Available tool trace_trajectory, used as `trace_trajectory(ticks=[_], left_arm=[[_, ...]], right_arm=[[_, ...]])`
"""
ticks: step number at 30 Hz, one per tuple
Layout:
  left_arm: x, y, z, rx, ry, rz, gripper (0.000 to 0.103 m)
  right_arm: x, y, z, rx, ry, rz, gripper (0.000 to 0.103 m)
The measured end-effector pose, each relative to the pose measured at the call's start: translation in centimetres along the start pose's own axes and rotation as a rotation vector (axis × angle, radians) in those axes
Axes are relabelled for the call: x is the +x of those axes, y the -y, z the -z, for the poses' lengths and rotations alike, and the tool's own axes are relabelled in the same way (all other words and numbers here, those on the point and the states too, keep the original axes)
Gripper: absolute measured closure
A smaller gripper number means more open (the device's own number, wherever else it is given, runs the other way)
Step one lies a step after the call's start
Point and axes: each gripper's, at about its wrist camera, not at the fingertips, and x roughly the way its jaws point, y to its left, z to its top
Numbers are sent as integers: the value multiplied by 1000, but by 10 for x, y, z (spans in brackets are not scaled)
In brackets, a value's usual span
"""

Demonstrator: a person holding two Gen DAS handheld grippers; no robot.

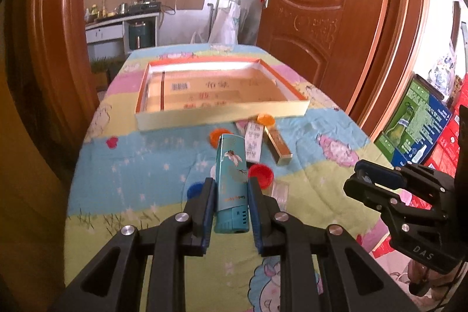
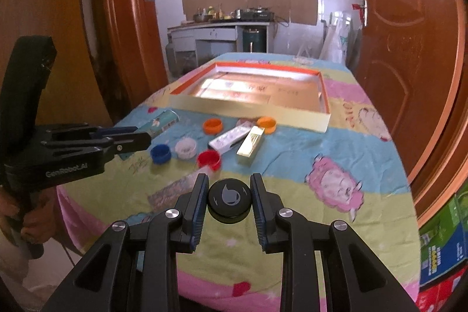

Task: Organize rigid objects
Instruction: 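Carry the teal tube with the left tool while the right tool carries the black cap to the tray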

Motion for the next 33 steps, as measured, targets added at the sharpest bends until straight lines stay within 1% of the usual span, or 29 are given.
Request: trace_trajectory(ticks=[3,7,16,18,20,26,33], left_arm=[[-3,3,-14,16,18,-10,80],[-2,5,-34,29,26,-58,80],[14,-7,-78,-33,19,-52,80],[21,-11,-88,-45,16,-47,80],[30,-15,-97,-54,13,-58,80],[59,-28,-121,-78,-18,-71,80],[94,-43,-142,-87,-55,-86,80]], right_arm=[[0,6,-11,-9,14,5,73],[1,14,-29,-26,35,15,73],[11,33,-72,-94,80,44,73],[16,40,-83,-107,85,51,73],[22,46,-94,-115,89,57,73],[51,71,-127,-107,79,48,73],[89,88,-152,-120,47,43,73]])
